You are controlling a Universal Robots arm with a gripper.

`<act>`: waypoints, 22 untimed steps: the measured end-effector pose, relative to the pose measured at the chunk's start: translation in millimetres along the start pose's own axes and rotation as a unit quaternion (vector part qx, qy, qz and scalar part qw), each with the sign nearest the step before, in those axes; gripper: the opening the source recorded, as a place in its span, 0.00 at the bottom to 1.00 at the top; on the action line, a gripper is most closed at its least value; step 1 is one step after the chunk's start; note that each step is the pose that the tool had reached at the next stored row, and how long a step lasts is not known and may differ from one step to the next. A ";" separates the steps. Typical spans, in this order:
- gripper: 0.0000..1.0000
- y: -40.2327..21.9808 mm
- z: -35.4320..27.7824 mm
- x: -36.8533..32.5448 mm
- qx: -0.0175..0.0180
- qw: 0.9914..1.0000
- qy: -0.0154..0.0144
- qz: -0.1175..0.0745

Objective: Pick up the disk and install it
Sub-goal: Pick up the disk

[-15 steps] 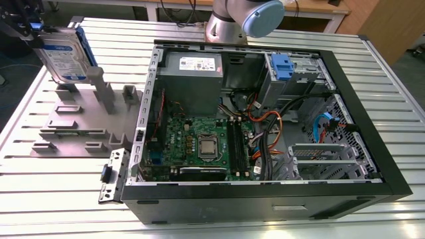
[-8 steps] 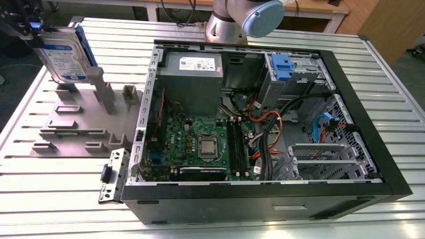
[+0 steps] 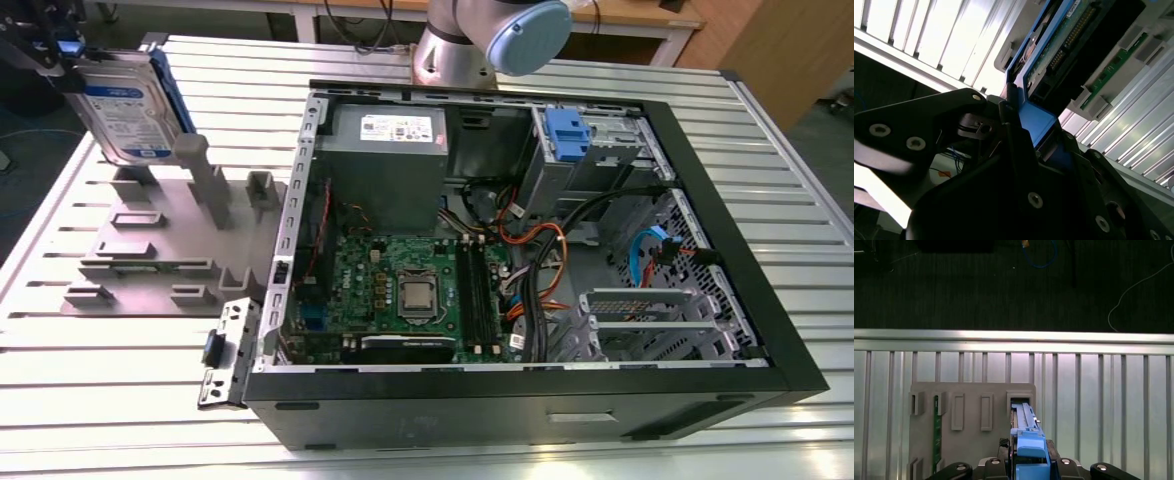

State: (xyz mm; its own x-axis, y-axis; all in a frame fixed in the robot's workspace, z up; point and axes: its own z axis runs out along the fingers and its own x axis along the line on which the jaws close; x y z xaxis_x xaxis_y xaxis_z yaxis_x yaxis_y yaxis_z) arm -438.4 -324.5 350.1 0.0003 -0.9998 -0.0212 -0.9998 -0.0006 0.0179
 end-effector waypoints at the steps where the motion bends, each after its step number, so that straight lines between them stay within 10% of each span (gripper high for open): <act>1: 0.36 0.0 -0.5 0.0 0.000 1.000 0.000 0.000; 22: 0.36 0.1 -7.4 -0.1 0.000 1.000 0.000 0.000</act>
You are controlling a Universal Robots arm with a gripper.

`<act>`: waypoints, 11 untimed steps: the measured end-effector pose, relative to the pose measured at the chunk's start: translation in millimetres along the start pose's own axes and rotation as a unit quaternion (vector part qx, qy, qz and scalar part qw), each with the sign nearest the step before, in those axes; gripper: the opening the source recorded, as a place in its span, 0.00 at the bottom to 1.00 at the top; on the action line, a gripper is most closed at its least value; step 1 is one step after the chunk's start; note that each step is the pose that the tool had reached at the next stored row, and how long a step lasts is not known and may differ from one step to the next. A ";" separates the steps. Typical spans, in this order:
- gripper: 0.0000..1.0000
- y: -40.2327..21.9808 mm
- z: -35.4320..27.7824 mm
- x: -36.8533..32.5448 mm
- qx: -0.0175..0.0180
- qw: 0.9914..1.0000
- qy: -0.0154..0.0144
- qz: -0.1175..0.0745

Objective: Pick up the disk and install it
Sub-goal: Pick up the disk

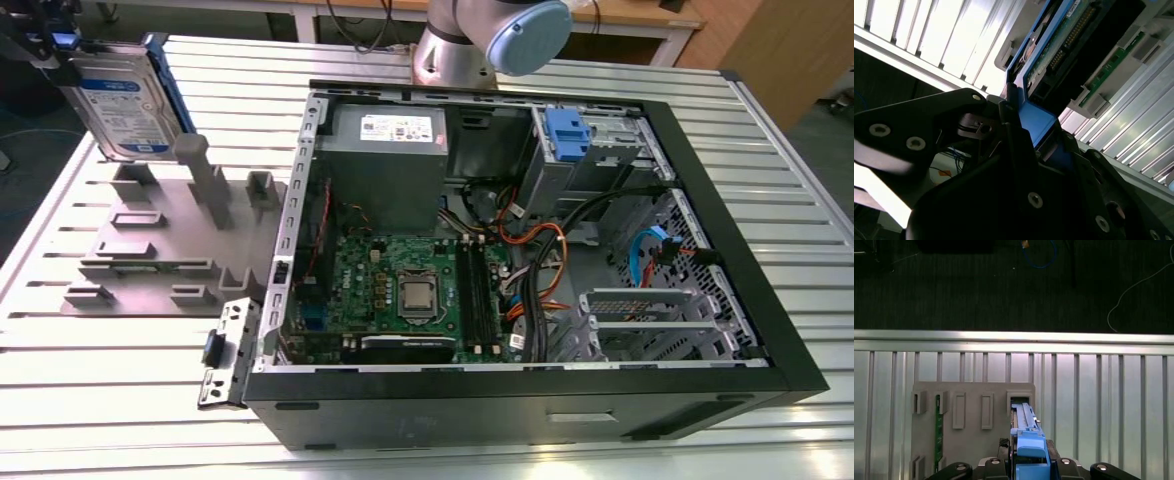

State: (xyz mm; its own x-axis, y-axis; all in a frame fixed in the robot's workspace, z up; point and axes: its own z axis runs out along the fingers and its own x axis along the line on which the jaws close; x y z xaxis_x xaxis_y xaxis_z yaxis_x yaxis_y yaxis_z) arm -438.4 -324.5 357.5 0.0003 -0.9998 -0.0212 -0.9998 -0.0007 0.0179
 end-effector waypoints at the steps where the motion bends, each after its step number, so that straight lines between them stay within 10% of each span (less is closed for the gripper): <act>1: 0.36 0.0 -0.2 0.0 0.000 1.000 0.000 0.000; 11: 0.36 0.0 -2.1 0.0 0.000 1.000 0.000 0.000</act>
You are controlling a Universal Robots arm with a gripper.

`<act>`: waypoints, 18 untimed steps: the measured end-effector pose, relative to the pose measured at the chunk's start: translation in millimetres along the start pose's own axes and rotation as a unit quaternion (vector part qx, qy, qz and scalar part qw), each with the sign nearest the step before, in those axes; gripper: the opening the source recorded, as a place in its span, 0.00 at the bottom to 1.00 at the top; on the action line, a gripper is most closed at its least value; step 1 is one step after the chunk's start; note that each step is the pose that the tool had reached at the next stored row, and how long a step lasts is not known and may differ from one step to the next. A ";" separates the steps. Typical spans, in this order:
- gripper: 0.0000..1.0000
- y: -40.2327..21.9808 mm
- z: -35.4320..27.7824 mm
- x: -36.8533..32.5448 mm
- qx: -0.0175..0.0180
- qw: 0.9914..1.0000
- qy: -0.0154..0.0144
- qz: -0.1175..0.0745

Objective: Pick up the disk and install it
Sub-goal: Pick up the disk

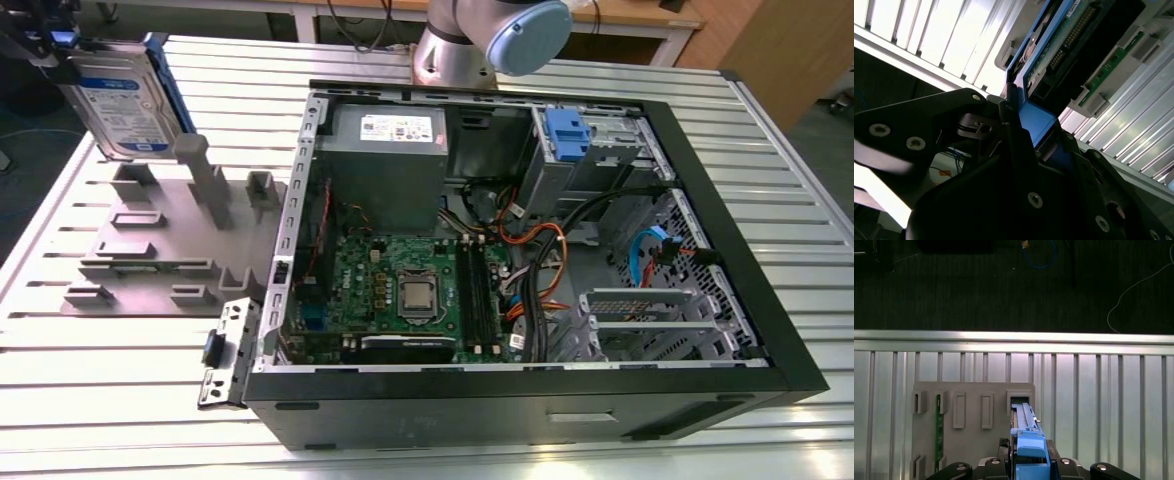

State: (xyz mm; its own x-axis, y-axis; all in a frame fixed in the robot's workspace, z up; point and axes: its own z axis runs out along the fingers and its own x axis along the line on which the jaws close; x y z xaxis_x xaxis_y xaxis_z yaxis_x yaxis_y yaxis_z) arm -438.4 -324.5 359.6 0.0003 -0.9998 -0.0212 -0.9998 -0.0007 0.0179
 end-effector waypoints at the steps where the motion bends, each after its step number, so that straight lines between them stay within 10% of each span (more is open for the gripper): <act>1: 0.36 0.0 -0.2 0.0 0.000 1.000 0.000 0.000; 13: 0.36 0.1 -3.2 -0.1 0.000 1.000 0.000 0.000; 15: 0.36 0.1 -4.0 -0.1 0.000 1.000 -0.013 0.000; 18: 0.36 0.1 -4.0 -0.1 0.000 1.000 -0.013 0.000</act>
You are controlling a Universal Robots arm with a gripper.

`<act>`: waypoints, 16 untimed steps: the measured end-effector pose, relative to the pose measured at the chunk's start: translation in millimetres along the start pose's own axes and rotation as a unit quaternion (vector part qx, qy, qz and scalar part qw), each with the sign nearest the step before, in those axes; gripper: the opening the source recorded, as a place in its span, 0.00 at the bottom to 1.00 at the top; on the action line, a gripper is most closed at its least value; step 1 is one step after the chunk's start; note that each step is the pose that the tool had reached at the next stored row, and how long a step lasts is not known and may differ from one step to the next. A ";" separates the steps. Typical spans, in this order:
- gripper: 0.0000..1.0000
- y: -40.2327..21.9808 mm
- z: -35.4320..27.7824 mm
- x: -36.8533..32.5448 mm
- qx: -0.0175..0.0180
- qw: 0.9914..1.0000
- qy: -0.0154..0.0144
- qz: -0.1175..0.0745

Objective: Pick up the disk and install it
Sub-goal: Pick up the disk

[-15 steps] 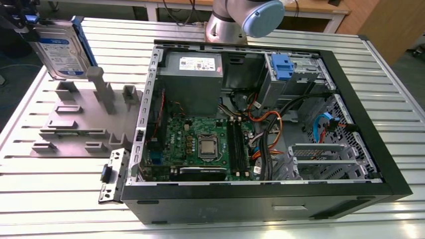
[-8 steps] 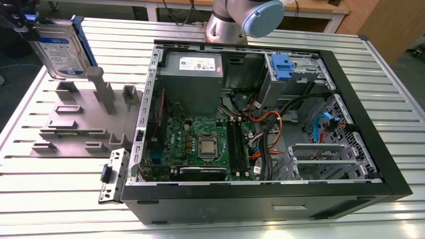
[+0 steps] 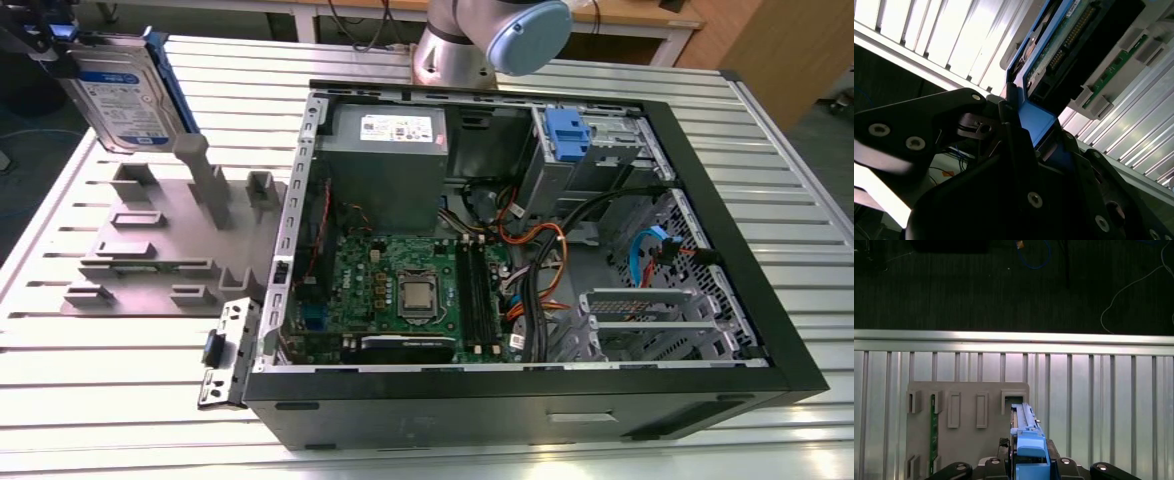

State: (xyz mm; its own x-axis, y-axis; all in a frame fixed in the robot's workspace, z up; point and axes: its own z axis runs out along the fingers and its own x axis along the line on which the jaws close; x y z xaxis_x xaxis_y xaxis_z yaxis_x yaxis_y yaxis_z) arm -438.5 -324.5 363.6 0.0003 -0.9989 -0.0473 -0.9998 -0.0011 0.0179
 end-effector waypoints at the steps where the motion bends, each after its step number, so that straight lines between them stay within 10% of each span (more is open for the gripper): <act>1: 0.36 0.0 0.0 0.0 0.000 1.000 0.000 0.000; 16: 0.36 0.3 -13.5 -0.6 0.000 1.000 0.000 0.000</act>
State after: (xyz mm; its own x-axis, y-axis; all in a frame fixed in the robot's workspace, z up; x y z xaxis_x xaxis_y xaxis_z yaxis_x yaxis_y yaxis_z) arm -438.5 -324.5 377.2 0.0003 -0.9989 -0.0473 -0.9998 -0.0011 0.0180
